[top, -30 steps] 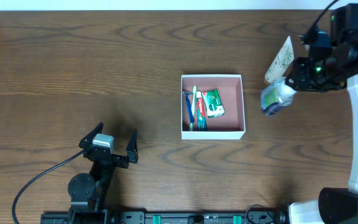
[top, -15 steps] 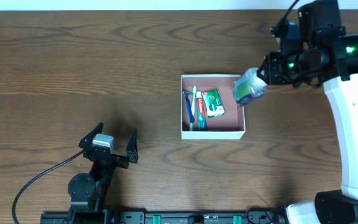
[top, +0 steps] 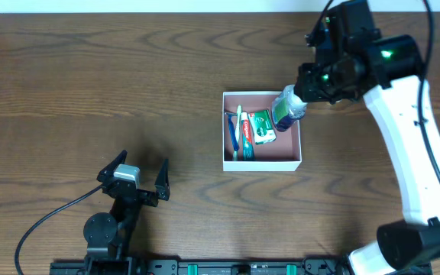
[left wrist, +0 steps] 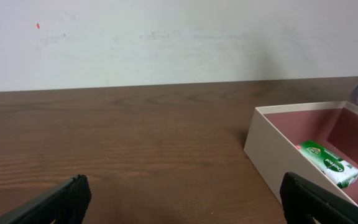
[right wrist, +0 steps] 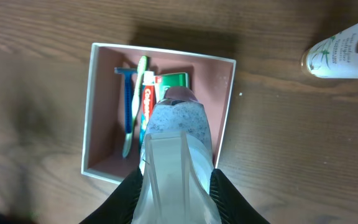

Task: Pack container
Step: 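Lower the pump bottle upright into the box's back right corner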

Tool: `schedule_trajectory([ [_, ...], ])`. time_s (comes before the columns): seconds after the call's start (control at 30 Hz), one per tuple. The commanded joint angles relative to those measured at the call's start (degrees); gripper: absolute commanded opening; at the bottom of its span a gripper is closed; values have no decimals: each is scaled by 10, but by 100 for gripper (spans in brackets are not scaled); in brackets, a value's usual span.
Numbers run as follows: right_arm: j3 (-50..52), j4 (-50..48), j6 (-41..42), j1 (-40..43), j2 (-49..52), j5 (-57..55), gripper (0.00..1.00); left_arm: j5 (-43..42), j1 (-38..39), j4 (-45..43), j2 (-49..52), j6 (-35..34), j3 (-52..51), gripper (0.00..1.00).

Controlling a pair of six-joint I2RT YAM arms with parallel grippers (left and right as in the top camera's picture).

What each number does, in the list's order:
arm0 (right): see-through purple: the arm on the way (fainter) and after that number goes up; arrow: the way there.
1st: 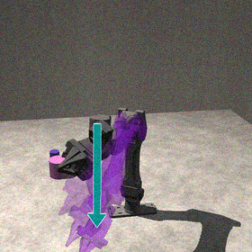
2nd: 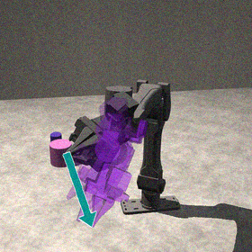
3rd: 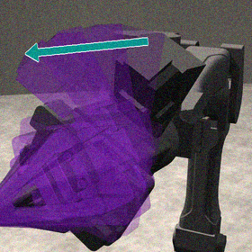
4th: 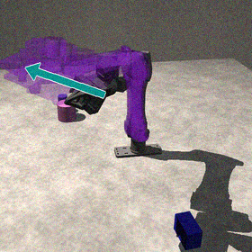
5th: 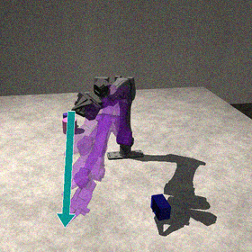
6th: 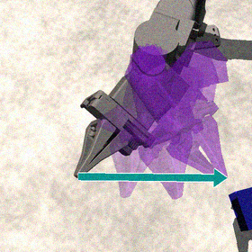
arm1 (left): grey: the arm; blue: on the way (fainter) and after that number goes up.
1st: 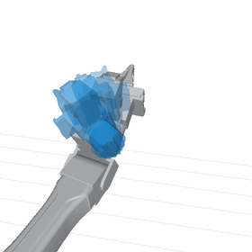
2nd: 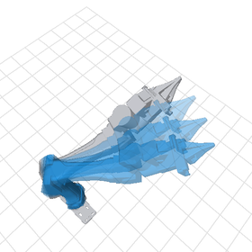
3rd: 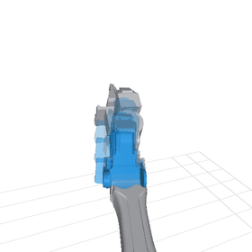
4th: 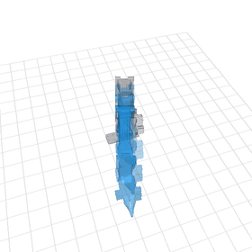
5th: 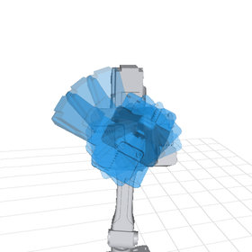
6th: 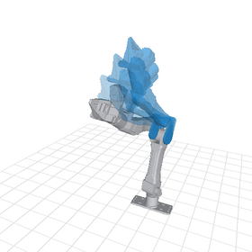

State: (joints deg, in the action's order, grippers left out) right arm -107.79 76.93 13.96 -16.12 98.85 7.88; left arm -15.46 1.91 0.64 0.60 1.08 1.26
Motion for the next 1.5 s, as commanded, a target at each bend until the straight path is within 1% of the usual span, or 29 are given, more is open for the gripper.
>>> schedule_trajectory([
  [0.0, -16, -10, 38, -12, 15, -27, 16, -4, -2, 19, 0, -3, -10, 98],
  [0.4, -16, -21, 54, -23, 77, -73, 18, -4, -2, 19, 0, -3, -10, 98],
  [0.7, -16, -45, 53, -23, 80, -80, 18, -4, -2, 19, 0, -3, -10, 98],
  [0.8, -16, -45, 53, -23, 82, -100, 19, -4, -2, 19, 0, -3, -10, 98],
  [1.1, -16, -44, 53, -23, 83, -101, 20, -4, -2, 19, 0, -3, -10, 98],
  [1.47, -16, -52, 53, -33, 111, -109, 20, -4, -2, 19, 0, -3, -10, 98],
])
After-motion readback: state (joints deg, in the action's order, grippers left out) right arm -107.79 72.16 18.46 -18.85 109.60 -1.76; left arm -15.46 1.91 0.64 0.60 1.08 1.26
